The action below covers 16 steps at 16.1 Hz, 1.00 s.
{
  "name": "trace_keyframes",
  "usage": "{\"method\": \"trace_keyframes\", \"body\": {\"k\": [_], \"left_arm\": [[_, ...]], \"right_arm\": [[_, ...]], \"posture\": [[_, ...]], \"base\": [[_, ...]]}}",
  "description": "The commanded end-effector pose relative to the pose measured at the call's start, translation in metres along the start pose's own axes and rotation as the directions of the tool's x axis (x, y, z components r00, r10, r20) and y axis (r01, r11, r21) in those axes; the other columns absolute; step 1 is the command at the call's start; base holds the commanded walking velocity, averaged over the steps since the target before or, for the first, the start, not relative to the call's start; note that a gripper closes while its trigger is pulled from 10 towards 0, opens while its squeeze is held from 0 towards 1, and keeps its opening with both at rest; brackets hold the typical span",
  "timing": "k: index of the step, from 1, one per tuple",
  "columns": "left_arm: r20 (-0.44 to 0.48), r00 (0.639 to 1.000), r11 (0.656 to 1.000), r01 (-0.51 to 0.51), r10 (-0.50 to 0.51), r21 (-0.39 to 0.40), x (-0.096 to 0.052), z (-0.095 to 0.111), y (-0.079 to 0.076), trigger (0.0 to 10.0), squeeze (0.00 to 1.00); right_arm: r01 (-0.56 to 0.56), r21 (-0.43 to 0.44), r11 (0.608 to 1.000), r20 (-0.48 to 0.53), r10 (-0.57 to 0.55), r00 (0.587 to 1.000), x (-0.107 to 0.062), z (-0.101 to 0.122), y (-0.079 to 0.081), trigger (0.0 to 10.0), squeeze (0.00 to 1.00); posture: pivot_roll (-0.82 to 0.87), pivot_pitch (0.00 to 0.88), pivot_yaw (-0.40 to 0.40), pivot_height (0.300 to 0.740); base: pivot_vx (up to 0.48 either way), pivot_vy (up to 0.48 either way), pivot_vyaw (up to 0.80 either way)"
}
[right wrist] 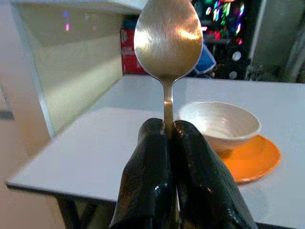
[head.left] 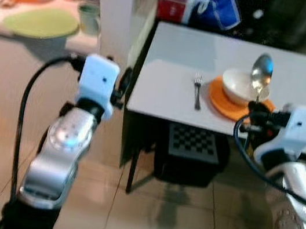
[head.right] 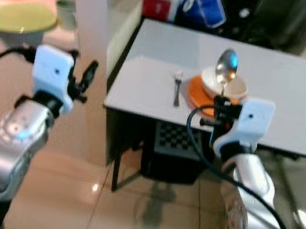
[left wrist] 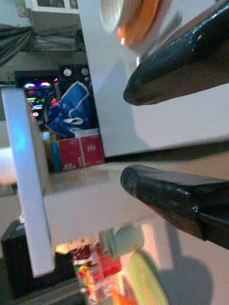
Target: Setting the table
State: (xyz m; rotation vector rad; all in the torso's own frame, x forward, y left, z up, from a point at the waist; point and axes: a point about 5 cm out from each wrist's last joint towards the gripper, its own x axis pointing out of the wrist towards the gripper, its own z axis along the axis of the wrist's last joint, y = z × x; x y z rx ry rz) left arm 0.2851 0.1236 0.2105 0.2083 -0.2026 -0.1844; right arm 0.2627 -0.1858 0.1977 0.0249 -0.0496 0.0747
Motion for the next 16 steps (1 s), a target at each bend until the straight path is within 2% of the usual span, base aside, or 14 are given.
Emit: {"method": "trace_keyframes", "body": {"k": [1, 8, 11, 16], "left_arm": [[0.005, 1.000, 1.000, 0.001, -0.001, 0.013, 0.0007, 0.0007, -0.0008, 10.0, 0.00], [-0.002, 1.000, 1.000, -0.013, 0.013, 0.020, 0.0017, -0.0013, 0.0052, 10.0, 0.00], [-0.003, 1.000, 1.000, -0.012, 0.012, 0.018, 0.0023, -0.0013, 0.0048, 10.0, 0.00], [-0.004, 1.000, 1.000, -0.014, 0.014, 0.020, 0.0034, -0.0010, 0.0042, 10.0, 0.00]], "right_arm": [[0.013, -0.017, 1.000, 0.017, -0.013, 1.000, 0.0015, 0.0050, -0.0026, 10.0, 0.00], [0.001, -0.015, 1.000, 0.002, -0.001, 1.000, 0.0032, 0.0040, -0.0017, 10.0, 0.00], [0.017, 0.025, 1.000, -0.008, -0.016, 1.000, 0.0022, 0.0015, -0.0035, 10.0, 0.00], [-0.005, 0.037, 0.999, -0.042, 0.007, 0.999, 0.0038, -0.0023, 0.0005, 10.0, 0.00]], "posture": [[-0.08, 0.000, -0.019, 0.740], [-0.08, 0.000, -0.017, 0.740], [-0.08, 0.000, -0.020, 0.740], [-0.08, 0.000, -0.019, 0.740]], "base": [[0.000, -0.480, 0.80], [0.000, -0.476, 0.77], [0.000, -0.480, 0.00], [0.000, -0.480, 0.00]]}}
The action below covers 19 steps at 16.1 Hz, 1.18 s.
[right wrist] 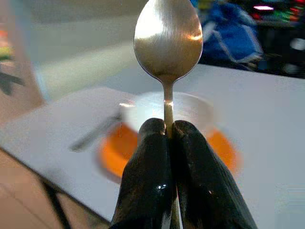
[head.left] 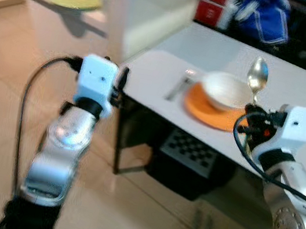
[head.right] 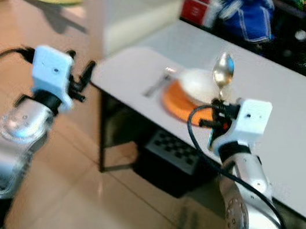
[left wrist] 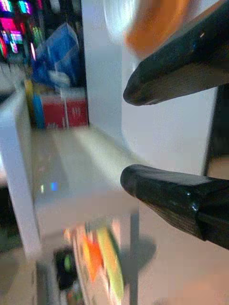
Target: Setting the table
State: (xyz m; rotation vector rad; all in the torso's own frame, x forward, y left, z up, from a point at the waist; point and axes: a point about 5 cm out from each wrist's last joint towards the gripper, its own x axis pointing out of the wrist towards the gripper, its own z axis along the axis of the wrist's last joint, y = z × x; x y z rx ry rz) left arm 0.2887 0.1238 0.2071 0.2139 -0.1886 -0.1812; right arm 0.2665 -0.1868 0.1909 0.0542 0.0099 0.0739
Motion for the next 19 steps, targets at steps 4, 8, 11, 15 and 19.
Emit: {"method": "trace_keyframes", "body": {"k": [4, 8, 11, 15, 19], "left_arm": [[0.013, 1.000, 1.000, -0.006, 0.006, 0.011, 0.002, 0.004, 0.004, 10.0, 0.00], [-0.040, 0.999, 0.999, -0.008, 0.006, -0.035, 0.004, -0.001, 0.007, 10.0, 0.00], [-0.043, 0.999, 1.000, 0.001, -0.002, -0.019, 0.005, -0.001, 0.008, 10.0, 0.00], [-0.044, 0.999, 1.000, 0.007, -0.007, -0.012, 0.007, 0.000, 0.008, 10.0, 0.00], [-0.059, 0.998, 1.000, -0.022, 0.023, 0.017, 0.009, -0.002, 0.012, 10.0, 0.00]], "right_arm": [[-0.028, 0.016, 0.999, -0.019, 0.028, 0.999, 0.002, 0.000, 0.008, 10.0, 0.00], [-0.039, 0.053, 0.998, -0.070, 0.042, 0.997, 0.002, -0.006, 0.014, 10.0, 0.00], [-0.055, 0.084, 0.995, -0.088, 0.063, 0.994, 0.002, -0.009, 0.021, 10.0, 0.00], [-0.056, 0.092, 0.994, -0.096, 0.065, 0.993, 0.002, -0.010, 0.022, 10.0, 0.00], [-0.059, 0.095, 0.994, -0.088, 0.068, 0.994, 0.005, -0.007, 0.024, 10.0, 0.00]], "posture": [[-0.08, 0.000, -0.016, 0.740], [-0.08, 0.000, -0.012, 0.740], [-0.08, 0.000, -0.004, 0.740], [-0.07, 0.000, -0.002, 0.740], [-0.07, 0.000, -0.004, 0.740]], "base": [[0.000, -0.413, 0.00], [0.000, 0.235, 0.00], [0.000, 0.470, -0.41], [0.000, 0.469, -0.80], [0.000, 0.000, 0.00]]}}
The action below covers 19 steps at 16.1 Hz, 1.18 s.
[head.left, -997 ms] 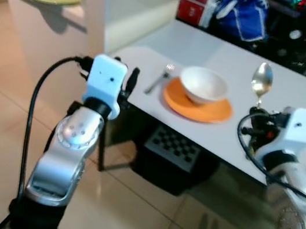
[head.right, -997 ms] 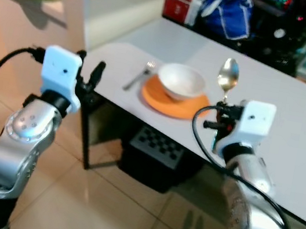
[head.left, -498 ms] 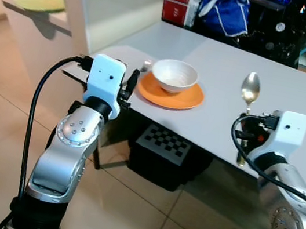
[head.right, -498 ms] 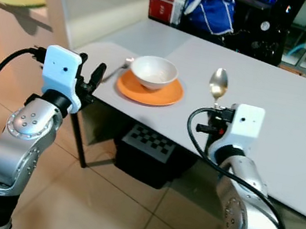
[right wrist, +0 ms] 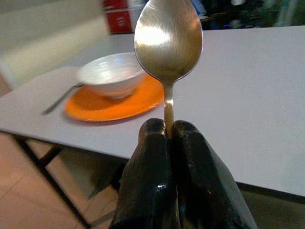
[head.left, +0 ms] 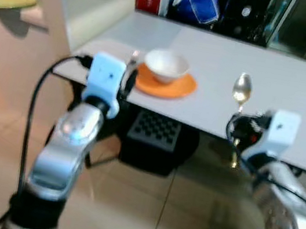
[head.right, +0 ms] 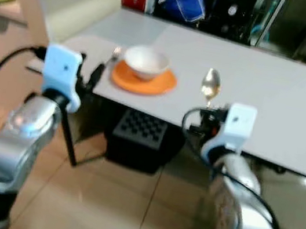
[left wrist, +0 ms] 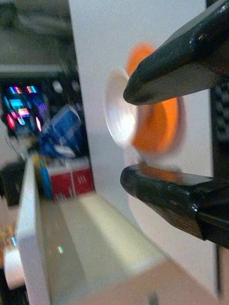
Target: Setting the table
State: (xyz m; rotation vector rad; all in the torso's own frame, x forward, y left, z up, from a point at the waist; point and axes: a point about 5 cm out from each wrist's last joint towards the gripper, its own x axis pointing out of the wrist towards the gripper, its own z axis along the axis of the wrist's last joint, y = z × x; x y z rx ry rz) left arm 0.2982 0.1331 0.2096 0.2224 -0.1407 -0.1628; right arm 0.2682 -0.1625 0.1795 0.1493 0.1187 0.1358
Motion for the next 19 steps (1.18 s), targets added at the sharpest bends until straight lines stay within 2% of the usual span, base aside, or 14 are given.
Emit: {"method": "trace_keyframes", "body": {"k": [1, 4, 7, 10, 19], "left_arm": [[-0.006, 1.000, 1.000, -0.013, 0.013, 0.004, 0.002, -0.001, 0.002, 10.0, 0.00], [0.000, 1.000, 1.000, -0.012, 0.012, -0.007, 0.001, 0.000, 0.005, 10.0, 0.00], [-0.001, 1.000, 1.000, 0.023, -0.023, -0.016, -0.001, 0.000, 0.001, 10.0, 0.00], [0.000, 0.999, 0.999, 0.035, -0.035, -0.020, -0.001, 0.000, -0.002, 10.0, 0.00], [0.002, 0.997, 0.997, 0.071, -0.071, -0.027, -0.004, 0.000, -0.005, 10.0, 0.00]], "right_arm": [[-0.015, -0.007, 1.000, 0.019, 0.015, 1.000, 0.002, 0.007, 0.003, 10.0, 0.00], [-0.029, -0.012, 1.000, 0.012, 0.029, 1.000, 0.003, 0.007, 0.004, 10.0, 0.00], [0.002, -0.037, 0.999, -0.007, -0.002, 1.000, 0.006, 0.005, 0.003, 10.0, 0.00], [0.034, -0.025, 0.999, -0.001, -0.034, 0.999, 0.007, 0.005, 0.000, 10.0, 0.00], [0.030, -0.047, 0.998, -0.058, -0.033, 0.998, 0.009, -0.005, 0.003, 10.0, 0.00]], "posture": [[-0.07, 0.000, -0.004, 0.740], [-0.07, 0.000, -0.005, 0.740], [-0.07, 0.000, -0.007, 0.740], [-0.07, 0.000, -0.006, 0.740], [-0.07, 0.000, -0.007, 0.740]], "base": [[0.000, 0.000, 0.00], [0.329, 0.000, 0.00], [0.456, 0.000, 0.00], [0.472, 0.000, 0.00], [0.472, 0.000, 0.00]]}}
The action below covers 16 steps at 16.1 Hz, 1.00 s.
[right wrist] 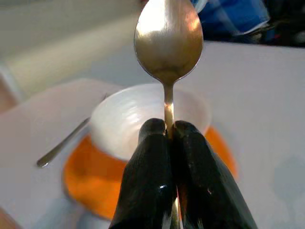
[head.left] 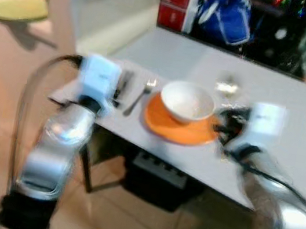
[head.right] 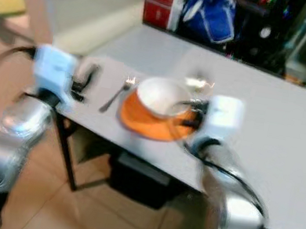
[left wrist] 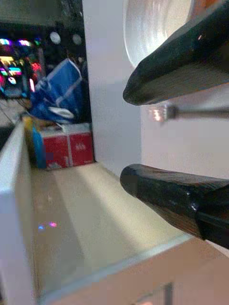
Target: Setting the table
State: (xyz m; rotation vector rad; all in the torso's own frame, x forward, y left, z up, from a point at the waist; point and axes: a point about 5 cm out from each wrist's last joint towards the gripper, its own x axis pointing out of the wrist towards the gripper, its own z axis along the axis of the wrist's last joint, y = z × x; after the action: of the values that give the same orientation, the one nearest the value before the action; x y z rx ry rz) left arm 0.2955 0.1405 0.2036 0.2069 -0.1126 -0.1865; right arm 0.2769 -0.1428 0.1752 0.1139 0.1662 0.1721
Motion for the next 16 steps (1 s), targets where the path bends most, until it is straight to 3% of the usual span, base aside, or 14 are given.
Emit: {"method": "trace_keyframes", "body": {"k": [1, 4, 6, 7, 9, 10, 16], "left_arm": [[0.023, 0.998, 0.999, 0.051, -0.051, -0.005, 0.001, 0.006, -0.011, 10.0, 0.00], [0.011, 0.997, 0.997, 0.071, -0.071, 0.007, -0.001, 0.004, -0.013, 10.0, 0.00], [0.010, 0.996, 0.996, 0.085, -0.085, 0.012, -0.006, 0.002, -0.013, 10.0, 0.00], [0.011, 0.989, 0.989, 0.146, -0.146, 0.009, -0.010, 0.001, -0.016, 10.0, 0.00], [0.035, 0.962, 0.962, 0.272, -0.272, 0.000, -0.018, 0.002, -0.024, 10.0, 0.00], [0.041, 0.928, 0.929, 0.370, -0.370, 0.011, -0.024, 0.002, -0.032, 10.0, 0.00], [0.023, 0.881, 0.881, 0.473, -0.473, 0.014, -0.038, -0.004, -0.045, 10.0, 0.00]], "right_arm": [[0.073, -0.011, 0.997, -0.019, -0.073, 0.997, -0.003, -0.002, -0.015, 10.0, 0.00], [0.117, -0.020, 0.993, -0.057, -0.118, 0.991, -0.001, -0.009, -0.020, 10.0, 0.00], [0.192, -0.026, 0.981, -0.077, -0.194, 0.978, 0.000, -0.010, -0.027, 10.0, 0.00], [0.239, -0.028, 0.971, -0.115, -0.241, 0.964, 0.000, -0.013, -0.031, 10.0, 0.00], [0.261, -0.032, 0.965, -0.164, -0.263, 0.951, 0.000, -0.018, -0.034, 10.0, 0.00], [0.292, -0.013, 0.956, -0.183, -0.290, 0.939, 0.001, -0.022, -0.038, 10.0, 0.00], [0.360, -0.006, 0.933, -0.209, -0.353, 0.912, 0.007, -0.026, -0.052, 10.0, 0.00]], "posture": [[-0.07, 0.000, -0.006, 0.740], [-0.07, 0.000, -0.009, 0.740], [-0.07, 0.000, -0.012, 0.740], [-0.07, 0.000, -0.010, 0.740], [-0.07, 0.000, -0.006, 0.740], [-0.07, 0.000, -0.006, 0.740], [-0.08, 0.000, -0.018, 0.740]], "base": [[0.472, 0.000, 0.00], [0.460, 0.000, 0.00], [0.000, 0.000, 0.00], [0.000, 0.000, 0.00], [0.000, 0.000, 0.00], [0.000, 0.000, 0.00], [0.000, 0.000, 0.00]]}}
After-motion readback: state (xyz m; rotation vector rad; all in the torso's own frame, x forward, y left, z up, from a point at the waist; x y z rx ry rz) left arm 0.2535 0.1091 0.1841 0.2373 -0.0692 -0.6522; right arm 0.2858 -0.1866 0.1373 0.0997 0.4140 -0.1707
